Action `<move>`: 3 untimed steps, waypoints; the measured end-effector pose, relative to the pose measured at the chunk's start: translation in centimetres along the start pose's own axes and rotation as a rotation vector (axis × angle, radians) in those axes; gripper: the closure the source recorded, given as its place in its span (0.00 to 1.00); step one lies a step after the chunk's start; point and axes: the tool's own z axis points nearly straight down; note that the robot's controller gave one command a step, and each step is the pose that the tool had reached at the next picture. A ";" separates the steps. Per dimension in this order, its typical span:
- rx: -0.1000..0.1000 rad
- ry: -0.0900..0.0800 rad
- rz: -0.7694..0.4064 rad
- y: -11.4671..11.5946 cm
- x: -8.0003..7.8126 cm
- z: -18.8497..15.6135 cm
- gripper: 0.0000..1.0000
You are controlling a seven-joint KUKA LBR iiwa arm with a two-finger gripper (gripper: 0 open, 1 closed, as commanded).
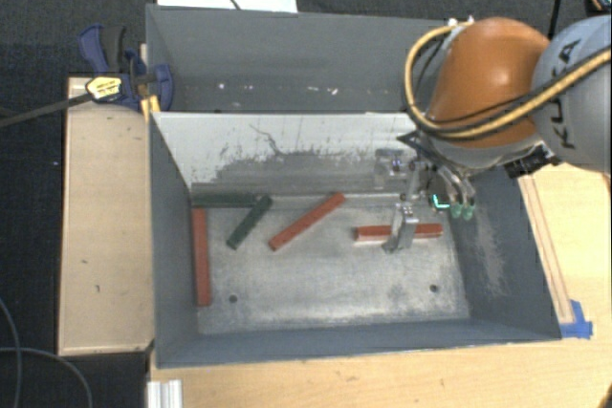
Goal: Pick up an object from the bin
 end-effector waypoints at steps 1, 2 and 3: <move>-0.001 0.000 0.092 2.8 -1.6 9.5 0.00; -0.002 -0.007 -0.042 7.5 -3.2 13.3 0.00; -0.001 -0.009 -0.038 7.4 -3.2 13.2 1.00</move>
Offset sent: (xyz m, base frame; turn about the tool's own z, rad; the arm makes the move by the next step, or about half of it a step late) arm 0.0157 0.0266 -0.0906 0.0934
